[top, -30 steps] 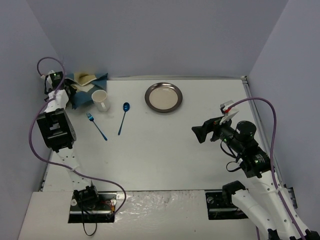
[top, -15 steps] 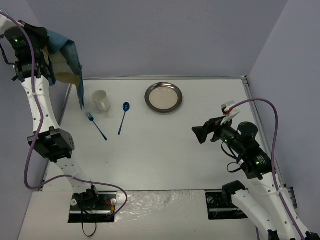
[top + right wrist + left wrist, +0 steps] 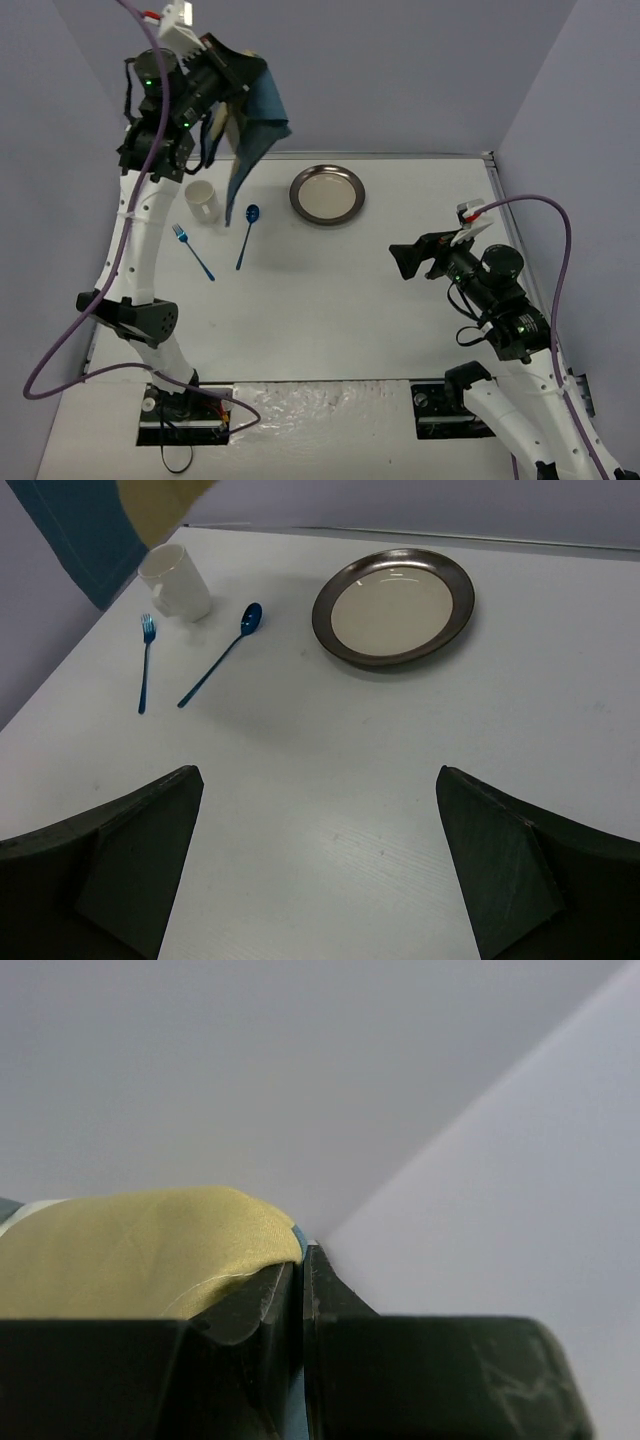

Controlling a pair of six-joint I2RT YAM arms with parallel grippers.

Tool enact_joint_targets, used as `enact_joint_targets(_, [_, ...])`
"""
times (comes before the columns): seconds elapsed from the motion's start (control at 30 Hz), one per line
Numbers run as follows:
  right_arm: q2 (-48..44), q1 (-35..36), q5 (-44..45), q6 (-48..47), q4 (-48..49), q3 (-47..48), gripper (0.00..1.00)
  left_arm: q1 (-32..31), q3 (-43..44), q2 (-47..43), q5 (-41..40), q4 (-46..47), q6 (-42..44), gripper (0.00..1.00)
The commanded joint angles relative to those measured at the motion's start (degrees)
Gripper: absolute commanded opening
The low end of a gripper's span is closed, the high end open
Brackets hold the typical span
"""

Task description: Set the dinner table for one person

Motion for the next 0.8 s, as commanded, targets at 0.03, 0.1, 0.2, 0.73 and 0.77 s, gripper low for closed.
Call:
enact_joint_targets(0.03, [-1.73,0.38,5.16,3.67,4.73,3.12,1.0,-12.81,3.16,1.57,0.05,0.28,4.0,0.0])
enact_joint_targets(0.1, [-2.82,0.38,7.4,4.39,4.49,3.59,1.0,-17.24,5.35,2.94,-1.17,-2.08,6.01,0.0])
enact_joint_targets(0.2, [-4.7,0.38,10.81,4.61,2.54,4.54,1.0,-20.88,2.92,1.64,-3.49,-2.67,7.88,0.0])
enact_joint_targets(0.73, [1.14,0.38,22.64,13.34,-4.17,0.09,1.0,-31.09,-72.57,-24.91,-9.58,12.46,9.37,0.05])
enact_joint_targets(0.77, [2.4,0.38,23.54,14.19,-4.23,-0.81,1.0,-32.89,-75.48,-25.81,-10.9,11.23,10.06,0.07])
